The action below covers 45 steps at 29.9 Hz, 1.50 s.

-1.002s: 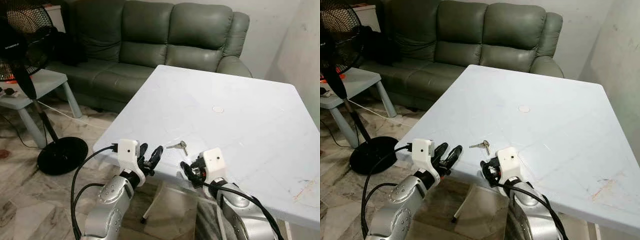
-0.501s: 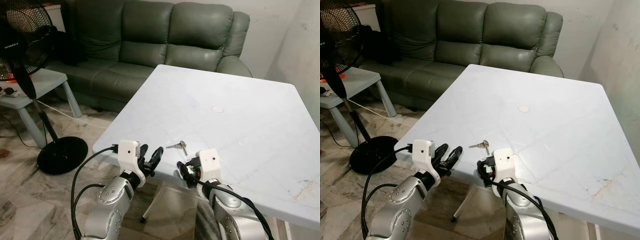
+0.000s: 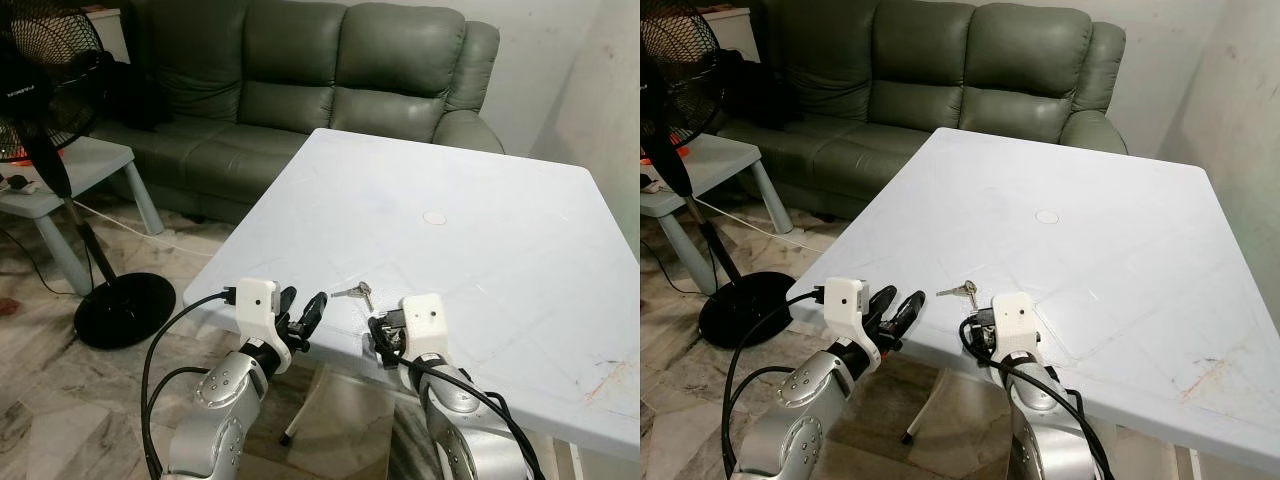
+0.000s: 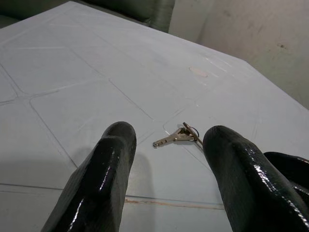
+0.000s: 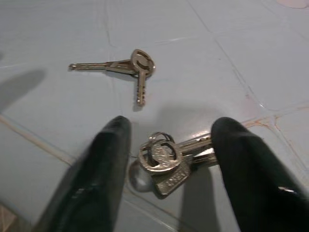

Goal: Hang keys on a hook

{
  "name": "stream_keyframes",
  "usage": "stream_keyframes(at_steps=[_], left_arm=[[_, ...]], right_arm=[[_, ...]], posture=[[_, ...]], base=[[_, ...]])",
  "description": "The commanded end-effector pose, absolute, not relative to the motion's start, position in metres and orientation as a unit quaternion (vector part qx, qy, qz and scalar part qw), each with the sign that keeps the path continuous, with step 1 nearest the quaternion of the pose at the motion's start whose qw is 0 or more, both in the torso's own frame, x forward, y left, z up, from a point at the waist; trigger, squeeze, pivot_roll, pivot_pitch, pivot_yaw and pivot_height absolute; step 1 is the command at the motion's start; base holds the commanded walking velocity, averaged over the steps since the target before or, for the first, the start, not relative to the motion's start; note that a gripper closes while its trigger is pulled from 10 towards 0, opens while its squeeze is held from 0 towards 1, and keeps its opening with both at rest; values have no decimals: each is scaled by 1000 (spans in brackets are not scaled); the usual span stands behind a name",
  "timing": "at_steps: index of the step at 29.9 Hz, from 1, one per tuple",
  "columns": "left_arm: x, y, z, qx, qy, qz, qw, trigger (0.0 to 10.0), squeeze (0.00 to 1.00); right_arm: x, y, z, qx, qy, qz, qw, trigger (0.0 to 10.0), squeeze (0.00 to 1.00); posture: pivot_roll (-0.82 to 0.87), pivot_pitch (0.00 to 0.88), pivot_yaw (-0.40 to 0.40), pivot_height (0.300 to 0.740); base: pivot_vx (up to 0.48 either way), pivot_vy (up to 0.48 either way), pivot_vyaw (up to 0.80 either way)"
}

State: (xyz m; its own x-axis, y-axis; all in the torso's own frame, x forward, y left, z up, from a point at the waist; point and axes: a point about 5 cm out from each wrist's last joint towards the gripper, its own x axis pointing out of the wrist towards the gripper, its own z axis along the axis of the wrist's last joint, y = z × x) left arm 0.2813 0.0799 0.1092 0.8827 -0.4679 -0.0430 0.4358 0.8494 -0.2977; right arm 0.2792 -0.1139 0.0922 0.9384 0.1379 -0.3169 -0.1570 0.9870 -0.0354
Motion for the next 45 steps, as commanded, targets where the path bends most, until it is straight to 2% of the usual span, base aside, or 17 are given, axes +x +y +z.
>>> stream_keyframes(at_steps=[1,3,4,5,7,8,9,10,11,20,38,39,40,45], left_arm=[[280,77,113,-146,52,-234,960,10000,0],[280,77,113,-146,52,-234,960,10000,0],[280,78,113,-146,52,-234,960,10000,0],[280,78,113,-146,52,-234,960,10000,0],[280,78,113,-146,52,-234,960,10000,0],[280,78,113,-147,52,-234,960,10000,0],[280,77,113,-147,52,-234,960,10000,0],[280,78,113,-146,52,-234,960,10000,0],[280,78,113,-147,52,-234,960,10000,0],[281,77,114,-148,52,-233,960,10000,0],[281,77,114,-150,51,-231,960,10000,0],[281,77,114,-150,51,-231,960,10000,0],[281,77,114,-150,51,-231,960,10000,0],[281,77,114,-152,51,-229,960,10000,0]], right_arm=[[281,-114,95,-32,149,68,986,0,0],[281,-114,95,-33,150,68,986,0,0],[280,-114,95,-35,150,68,986,353,0],[280,-114,94,-39,151,68,985,1137,0],[280,-113,95,-38,150,67,986,1569,0],[280,-113,94,-39,151,68,985,2431,0],[280,-113,94,-40,152,68,985,2431,0],[280,-112,93,-42,160,73,983,6784,0],[280,-112,92,-38,164,75,983,10000,0],[279,-110,91,-24,169,82,982,10000,0],[277,-109,89,-51,170,81,981,10000,0],[277,-110,89,-57,171,78,981,9961,0],[277,-110,88,-66,172,75,980,9020,0],[276,-110,84,-69,190,76,976,9176,0]], posture=[[-8,19,-30,740],[-8,19,-30,740],[-8,19,-29,740],[-8,19,-29,740],[-8,19,-29,740],[-8,19,-29,740],[-8,19,-29,740],[-8,18,-30,740],[-8,18,-30,740],[-9,20,-31,740],[-8,20,-32,740],[-8,20,-32,740],[-8,22,-34,740],[-9,24,-34,740]], base=[[0,0,0],[0,0,0],[0,0,0],[0,0,0],[0,0,0],[0,0,0],[0,0,0],[0,0,0],[0,0,0],[0,0,0],[0,0,0],[0,0,0],[0,0,0],[0,0,0]])
